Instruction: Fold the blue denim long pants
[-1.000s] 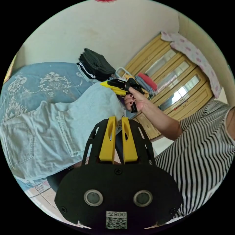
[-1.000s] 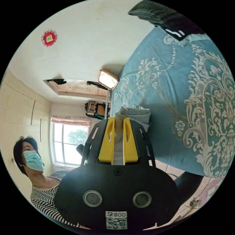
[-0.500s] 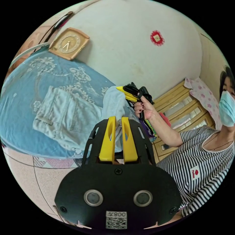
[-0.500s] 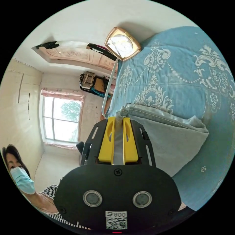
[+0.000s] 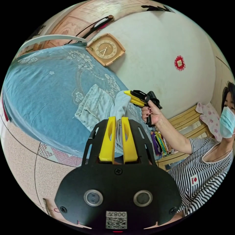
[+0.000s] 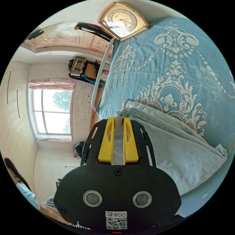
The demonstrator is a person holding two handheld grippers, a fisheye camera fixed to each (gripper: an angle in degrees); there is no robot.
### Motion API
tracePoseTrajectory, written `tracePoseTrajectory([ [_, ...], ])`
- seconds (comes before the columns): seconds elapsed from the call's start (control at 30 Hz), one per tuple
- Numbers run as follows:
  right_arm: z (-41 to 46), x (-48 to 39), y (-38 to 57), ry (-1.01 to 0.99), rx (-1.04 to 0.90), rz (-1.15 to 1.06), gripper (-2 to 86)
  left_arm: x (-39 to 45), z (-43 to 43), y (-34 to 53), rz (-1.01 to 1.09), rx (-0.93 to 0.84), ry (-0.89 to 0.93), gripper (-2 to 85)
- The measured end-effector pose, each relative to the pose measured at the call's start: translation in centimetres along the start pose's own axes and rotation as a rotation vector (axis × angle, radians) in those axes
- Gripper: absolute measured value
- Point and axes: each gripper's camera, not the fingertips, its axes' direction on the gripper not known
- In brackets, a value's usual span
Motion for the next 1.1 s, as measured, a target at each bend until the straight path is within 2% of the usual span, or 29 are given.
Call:
tracePoseTrajectory([
  [0.27,-1.3,-3.6,-4.1,-0.013,-0.060,-0.027,7.3,-5.1,0.1,1.9,-0.114,0.037,-0.001,4.5],
  [0.4,-3.7,-5.8,-4.3,-0.044,-0.028,-0.091,4.0,-6.2,-0.1,3.1,-0.144,0.064,-0.013,4.8],
  [0.6,-5.8,-9.7,-3.6,0.057,-0.034,-0.214,0.7,-3.4,-2.2,5.3,-0.097,0.227,-0.171,1.6],
  [0.67,-5.2,-11.1,-3.8,0.112,-0.048,-0.243,0.4,-1.4,-1.5,5.2,-0.029,0.216,-0.186,0.9],
  [0.73,-4.1,-12.2,-4.4,0.152,-0.078,-0.257,0.3,0.5,1.0,4.5,0.053,0.119,-0.221,0.5],
  [0.9,-0.8,-14.4,-6.6,0.325,-0.184,-0.288,0.1,0.2,4.6,3.8,0.012,0.014,-0.394,0.2],
  [1.0,-0.7,-15.7,-7.1,0.330,-0.226,-0.307,0.1,0.6,4.9,4.2,-0.013,0.023,-0.382,0.2],
  [1.1,-4.2,-17.3,-5.6,0.285,-0.163,-0.381,0.1,2.8,4.7,4.5,0.027,0.047,-0.432,0.2],
])
